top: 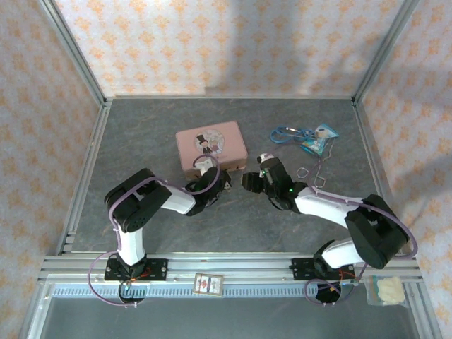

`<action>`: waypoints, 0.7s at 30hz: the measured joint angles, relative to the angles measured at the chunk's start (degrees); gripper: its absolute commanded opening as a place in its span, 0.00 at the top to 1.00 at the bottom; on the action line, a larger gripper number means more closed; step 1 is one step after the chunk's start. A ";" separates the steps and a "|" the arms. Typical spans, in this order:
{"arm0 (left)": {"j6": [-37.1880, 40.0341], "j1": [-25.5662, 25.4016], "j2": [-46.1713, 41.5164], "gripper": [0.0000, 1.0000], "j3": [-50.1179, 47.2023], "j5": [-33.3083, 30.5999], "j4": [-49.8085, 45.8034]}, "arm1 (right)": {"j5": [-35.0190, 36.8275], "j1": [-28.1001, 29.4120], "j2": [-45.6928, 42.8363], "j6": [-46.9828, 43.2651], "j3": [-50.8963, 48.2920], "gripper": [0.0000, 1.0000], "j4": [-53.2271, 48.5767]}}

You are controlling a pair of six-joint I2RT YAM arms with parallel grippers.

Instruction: Unlock a padlock with a key

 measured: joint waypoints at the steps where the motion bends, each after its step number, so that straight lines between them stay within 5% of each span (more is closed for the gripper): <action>1: -0.13 0.31 -0.70 1.00 -0.63 0.94 0.00 | -1.55 -0.22 0.50 0.28 -0.48 0.48 0.85; 12: -6.62 2.89 -5.07 1.00 -5.68 8.41 9.05 | -14.97 -1.31 3.91 16.44 -8.66 0.58 21.51; 21: -10.62 2.89 -5.07 1.00 -7.82 11.04 17.42 | -18.43 -1.33 10.32 33.64 -12.26 0.69 41.97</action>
